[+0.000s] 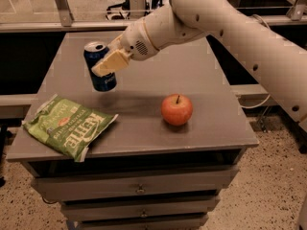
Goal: Move pepsi can near green jalapeno chip bag
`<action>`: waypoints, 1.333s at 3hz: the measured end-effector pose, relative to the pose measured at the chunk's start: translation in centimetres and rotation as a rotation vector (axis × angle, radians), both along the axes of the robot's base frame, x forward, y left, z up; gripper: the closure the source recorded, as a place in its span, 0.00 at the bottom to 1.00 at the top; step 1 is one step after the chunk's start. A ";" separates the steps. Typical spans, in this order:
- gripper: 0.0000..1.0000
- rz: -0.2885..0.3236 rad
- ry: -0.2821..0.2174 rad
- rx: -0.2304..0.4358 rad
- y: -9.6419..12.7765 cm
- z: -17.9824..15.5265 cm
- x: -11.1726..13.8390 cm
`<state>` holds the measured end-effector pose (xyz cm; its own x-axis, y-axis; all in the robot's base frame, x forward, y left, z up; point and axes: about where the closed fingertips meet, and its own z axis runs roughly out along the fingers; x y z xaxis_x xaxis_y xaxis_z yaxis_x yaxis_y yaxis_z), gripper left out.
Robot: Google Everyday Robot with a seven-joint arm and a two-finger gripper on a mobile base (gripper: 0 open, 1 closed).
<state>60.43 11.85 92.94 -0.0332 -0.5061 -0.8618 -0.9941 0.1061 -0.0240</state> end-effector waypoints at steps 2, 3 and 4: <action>1.00 0.162 -0.027 0.000 1.8 -3.0 -2.7; 1.00 0.230 -0.051 0.001 2.1 -3.8 -3.0; 0.82 0.282 -0.076 -0.016 2.3 -4.3 -3.1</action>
Offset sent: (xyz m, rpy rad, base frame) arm -0.0378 0.0212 -0.0434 0.0126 -0.0484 0.2452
